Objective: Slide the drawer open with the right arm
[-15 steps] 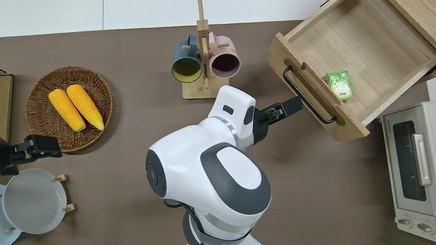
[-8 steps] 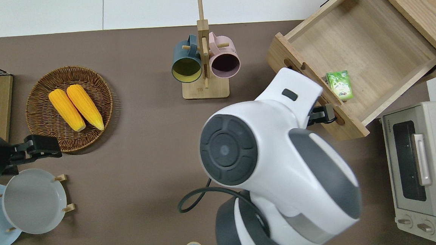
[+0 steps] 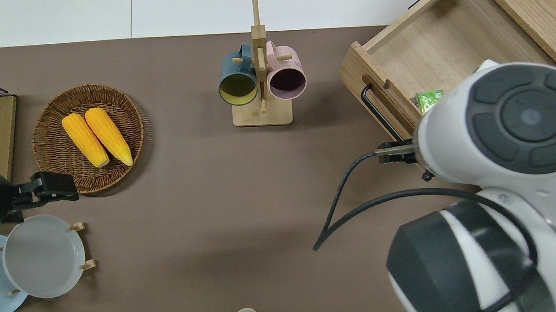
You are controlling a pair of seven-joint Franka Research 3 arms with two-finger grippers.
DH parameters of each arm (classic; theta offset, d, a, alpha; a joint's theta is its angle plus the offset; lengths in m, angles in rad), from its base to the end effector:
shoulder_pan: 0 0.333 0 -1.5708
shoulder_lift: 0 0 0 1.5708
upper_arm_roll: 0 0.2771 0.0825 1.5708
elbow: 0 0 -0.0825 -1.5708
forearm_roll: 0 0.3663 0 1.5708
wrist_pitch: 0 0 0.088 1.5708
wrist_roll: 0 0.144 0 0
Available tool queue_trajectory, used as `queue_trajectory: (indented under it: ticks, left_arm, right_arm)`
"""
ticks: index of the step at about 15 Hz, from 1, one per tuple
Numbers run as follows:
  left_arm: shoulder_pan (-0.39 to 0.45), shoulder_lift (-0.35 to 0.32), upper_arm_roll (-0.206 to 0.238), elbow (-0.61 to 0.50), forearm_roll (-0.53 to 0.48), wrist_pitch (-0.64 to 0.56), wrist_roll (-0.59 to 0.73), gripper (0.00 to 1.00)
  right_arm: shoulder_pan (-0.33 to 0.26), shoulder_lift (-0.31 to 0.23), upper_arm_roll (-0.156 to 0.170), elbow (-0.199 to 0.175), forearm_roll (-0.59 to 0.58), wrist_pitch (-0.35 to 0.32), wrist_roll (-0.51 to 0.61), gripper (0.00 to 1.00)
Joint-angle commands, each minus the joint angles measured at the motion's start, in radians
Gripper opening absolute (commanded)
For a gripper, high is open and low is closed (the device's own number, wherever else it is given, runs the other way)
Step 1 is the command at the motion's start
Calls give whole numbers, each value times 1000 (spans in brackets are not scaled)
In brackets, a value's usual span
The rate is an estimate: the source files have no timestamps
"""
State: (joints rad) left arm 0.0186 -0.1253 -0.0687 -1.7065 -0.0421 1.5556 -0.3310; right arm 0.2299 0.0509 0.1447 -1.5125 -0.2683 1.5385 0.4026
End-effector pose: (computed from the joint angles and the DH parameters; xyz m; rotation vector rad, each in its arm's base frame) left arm 0.4977 -0.0327 0.5506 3.0824 0.4367 -0.0494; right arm 0.5234 0.1621 0.5499 2.8885 -0.0484 0.1110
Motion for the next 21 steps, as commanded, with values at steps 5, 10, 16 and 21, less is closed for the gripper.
queue_trajectory:
  ticks: [5, 10, 16, 21]
  left_arm:
    - [0, -8, 4, 4, -1, -15, 7, 993]
    - [0, -8, 4, 4, -1, -15, 7, 993]
    - [0, -8, 4, 4, -1, -17, 7, 993]
    - [0, -8, 4, 4, -1, -17, 7, 993]
  right_arm:
    - [-132, -83, -66, -63, 201, 20, -191, 985]
    - [-214, -100, -102, -93, 227, 22, -370, 985]
    - [-218, -91, -223, -101, 296, 37, -469, 985]
    - [-153, -80, -212, -90, 245, 32, -277, 985]
